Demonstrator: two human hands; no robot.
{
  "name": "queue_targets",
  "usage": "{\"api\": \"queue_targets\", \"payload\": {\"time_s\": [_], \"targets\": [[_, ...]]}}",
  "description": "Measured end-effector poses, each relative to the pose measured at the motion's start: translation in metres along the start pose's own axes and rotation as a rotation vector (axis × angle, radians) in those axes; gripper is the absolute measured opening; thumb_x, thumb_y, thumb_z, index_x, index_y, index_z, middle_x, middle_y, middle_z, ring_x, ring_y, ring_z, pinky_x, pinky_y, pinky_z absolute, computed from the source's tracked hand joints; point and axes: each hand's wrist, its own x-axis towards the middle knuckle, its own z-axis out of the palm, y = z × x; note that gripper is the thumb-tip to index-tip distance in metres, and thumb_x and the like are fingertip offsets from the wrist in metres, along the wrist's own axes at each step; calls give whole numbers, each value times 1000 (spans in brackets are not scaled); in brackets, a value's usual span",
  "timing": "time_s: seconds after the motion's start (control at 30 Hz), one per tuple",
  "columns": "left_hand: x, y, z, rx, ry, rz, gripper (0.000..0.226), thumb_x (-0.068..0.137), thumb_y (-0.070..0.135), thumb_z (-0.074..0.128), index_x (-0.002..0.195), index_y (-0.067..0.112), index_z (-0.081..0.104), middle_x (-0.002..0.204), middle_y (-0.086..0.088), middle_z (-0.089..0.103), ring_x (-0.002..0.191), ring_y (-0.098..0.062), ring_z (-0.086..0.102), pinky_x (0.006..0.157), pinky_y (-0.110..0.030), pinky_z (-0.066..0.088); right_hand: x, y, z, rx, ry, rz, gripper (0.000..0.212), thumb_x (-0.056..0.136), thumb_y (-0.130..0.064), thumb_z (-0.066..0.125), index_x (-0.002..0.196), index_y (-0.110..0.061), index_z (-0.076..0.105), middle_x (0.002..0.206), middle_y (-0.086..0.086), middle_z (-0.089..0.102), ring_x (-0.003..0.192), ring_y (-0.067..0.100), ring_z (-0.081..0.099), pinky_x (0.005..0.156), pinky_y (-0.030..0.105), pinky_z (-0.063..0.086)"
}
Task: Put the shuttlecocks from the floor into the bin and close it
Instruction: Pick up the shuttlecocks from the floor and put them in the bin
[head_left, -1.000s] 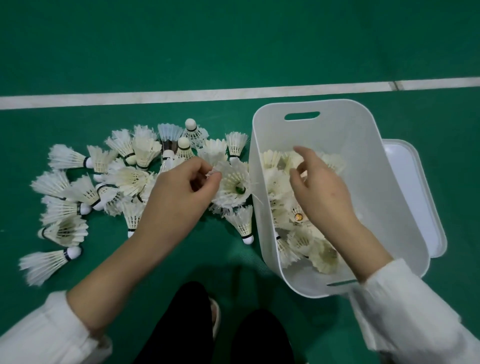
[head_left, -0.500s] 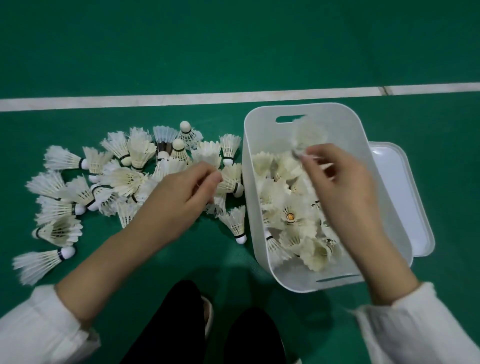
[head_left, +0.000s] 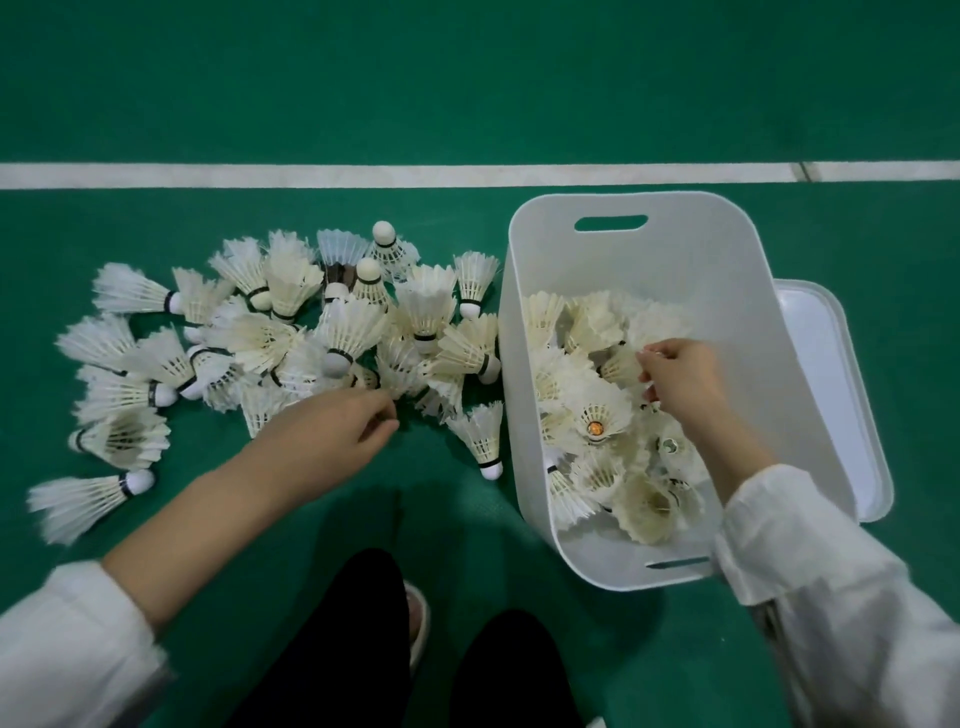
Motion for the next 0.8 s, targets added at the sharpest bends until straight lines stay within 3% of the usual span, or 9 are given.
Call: {"api": "queue_targets", "payload": {"time_s": [0.13, 0.27, 0.4, 0.5, 0.57, 0.63, 0.7, 0.8], "targets": [[-11, -23, 2, -49, 39, -59, 16, 93, 31, 46, 95, 23, 59, 86, 7, 59, 74, -12, 55, 68, -33, 48, -1, -5, -1, 113, -15, 20, 15, 93, -13, 48, 89, -5, 60, 63, 3, 55, 48, 18, 51, 47, 27, 37], [-30, -48, 3, -76, 137, -138, 13, 91, 26, 50, 96, 21, 61, 88, 4, 63, 76, -15, 57, 69, -32, 48, -12, -4, 2, 155, -55, 116, 14, 94, -9, 46, 95, -3, 58, 64, 5, 53, 49, 18, 49, 48, 24, 35], [-42, -68, 8, -92, 265, -193, 18, 88, 22, 55, 105, 19, 58, 100, 1, 59, 82, -19, 60, 73, -35, 49, -22, -8, -1, 16, -121, 117, 22, 94, -11, 45, 111, -1, 55, 70, 8, 56, 53, 19, 52, 47, 23, 39], [-41, -76, 13, -90, 317, -222, 36, 87, 24, 58, 121, 17, 49, 119, -2, 48, 87, -23, 60, 75, -39, 51, -30, -21, -8, -259, -173, 59, 35, 93, -24, 50, 126, -14, 45, 82, 13, 63, 58, 25, 63, 51, 31, 52], [-38, -79, 18, -62, 313, -242, 46, 85, 25, 61, 127, 16, 44, 127, -5, 42, 90, -26, 59, 75, -41, 51, -38, -34, -13, -480, -135, 3, 41, 91, -31, 50, 129, -17, 40, 87, 13, 66, 63, 29, 67, 65, 40, 57], [-33, -83, 24, -24, 287, -248, 50, 84, 25, 63, 129, 13, 43, 130, -8, 40, 97, -29, 57, 78, -42, 51, -50, -48, -14, -659, -34, -110, 38, 90, -36, 47, 122, -17, 48, 94, 14, 68, 80, 33, 65, 76, 40, 53], [-28, -87, 31, 5, 231, -257, 50, 83, 24, 65, 127, 11, 45, 127, -10, 42, 108, -31, 52, 85, -44, 49, -68, -64, -10, -681, 57, -276, 31, 89, -37, 45, 110, -17, 57, 95, 12, 68, 86, 33, 61, 72, 35, 47], [-24, -91, 40, -14, 143, -289, 48, 80, 15, 67, 123, 7, 47, 124, -12, 40, 103, -34, 52, 87, -44, 46, -103, -90, 8, -590, 78, -525, 23, 91, -33, 44, 97, -18, 61, 85, 3, 66, 69, 22, 55, 56, 27, 36]]}}
